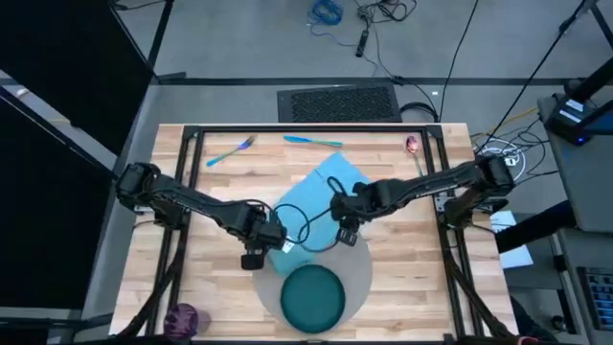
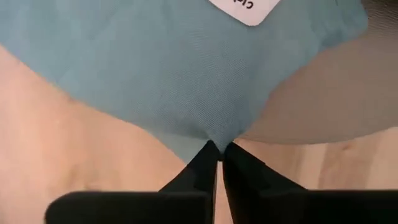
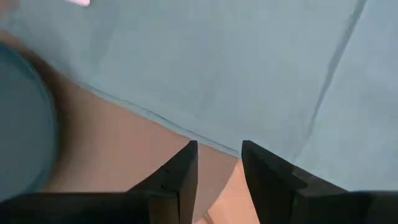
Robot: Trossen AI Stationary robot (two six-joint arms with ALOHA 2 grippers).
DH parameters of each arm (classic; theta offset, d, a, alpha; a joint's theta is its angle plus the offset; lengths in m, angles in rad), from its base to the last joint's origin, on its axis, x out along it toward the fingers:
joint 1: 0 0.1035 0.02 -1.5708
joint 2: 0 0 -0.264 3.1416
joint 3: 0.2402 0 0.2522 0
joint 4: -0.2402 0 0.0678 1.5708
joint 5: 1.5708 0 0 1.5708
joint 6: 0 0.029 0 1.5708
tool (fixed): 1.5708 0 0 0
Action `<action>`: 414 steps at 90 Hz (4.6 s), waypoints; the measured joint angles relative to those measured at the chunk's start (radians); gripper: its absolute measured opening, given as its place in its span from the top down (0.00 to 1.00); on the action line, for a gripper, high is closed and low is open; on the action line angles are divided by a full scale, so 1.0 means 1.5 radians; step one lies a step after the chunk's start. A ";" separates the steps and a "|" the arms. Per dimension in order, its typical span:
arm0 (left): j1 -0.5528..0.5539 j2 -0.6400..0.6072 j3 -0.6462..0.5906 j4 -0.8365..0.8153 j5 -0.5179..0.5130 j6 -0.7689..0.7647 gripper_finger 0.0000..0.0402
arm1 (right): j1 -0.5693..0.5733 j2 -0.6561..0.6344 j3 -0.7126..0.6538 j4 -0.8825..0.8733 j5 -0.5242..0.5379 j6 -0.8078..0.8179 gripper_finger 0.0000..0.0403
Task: Set table place
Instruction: Fold the blue napkin
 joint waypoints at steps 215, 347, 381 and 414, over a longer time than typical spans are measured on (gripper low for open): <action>-0.001 0.040 -0.143 0.194 -0.018 -0.114 0.67 | -0.403 0.093 -0.229 0.422 -0.131 -0.010 0.73; -0.233 -0.090 -0.171 0.099 -0.215 -0.139 0.67 | 0.121 0.200 0.035 0.537 -0.045 0.082 0.73; -0.262 -0.088 -0.235 0.156 -0.219 -0.060 0.67 | 0.138 0.289 0.161 0.517 -0.025 0.087 0.73; -0.257 -0.086 -0.287 0.254 -0.251 -0.026 0.67 | 0.147 0.290 0.161 0.504 -0.006 0.112 0.73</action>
